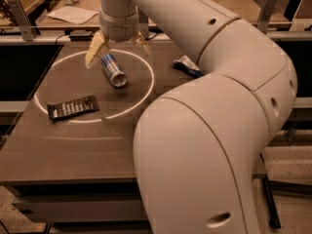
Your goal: Place redbull can upright
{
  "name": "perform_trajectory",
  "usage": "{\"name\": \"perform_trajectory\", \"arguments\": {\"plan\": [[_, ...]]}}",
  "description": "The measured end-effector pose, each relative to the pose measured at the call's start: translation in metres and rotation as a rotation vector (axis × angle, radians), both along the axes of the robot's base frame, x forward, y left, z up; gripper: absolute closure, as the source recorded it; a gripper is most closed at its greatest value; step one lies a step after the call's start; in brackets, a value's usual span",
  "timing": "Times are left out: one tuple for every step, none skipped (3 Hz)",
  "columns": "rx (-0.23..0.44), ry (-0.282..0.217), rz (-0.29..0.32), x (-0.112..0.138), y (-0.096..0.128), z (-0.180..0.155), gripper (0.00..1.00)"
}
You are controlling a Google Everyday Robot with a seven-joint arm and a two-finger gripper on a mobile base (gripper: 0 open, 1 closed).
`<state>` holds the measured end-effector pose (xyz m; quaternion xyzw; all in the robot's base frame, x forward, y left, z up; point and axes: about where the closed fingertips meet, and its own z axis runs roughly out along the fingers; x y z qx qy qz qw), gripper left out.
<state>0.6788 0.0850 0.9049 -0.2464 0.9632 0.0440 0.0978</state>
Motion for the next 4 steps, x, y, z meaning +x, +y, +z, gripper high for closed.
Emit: {"name": "perform_trajectory", "arguments": {"plan": [[0.008,-0.01,0.001,0.003,0.003,-0.001,0.0],[-0.001,-0.007,-0.058,0.009,0.009,-0.008,0.0],[-0.021,-0.003,-0.143,0.015,0.019,-0.023,0.0],[-0.038,-0.004,-0.18,0.021,0.027,-0.034,0.0]]}}
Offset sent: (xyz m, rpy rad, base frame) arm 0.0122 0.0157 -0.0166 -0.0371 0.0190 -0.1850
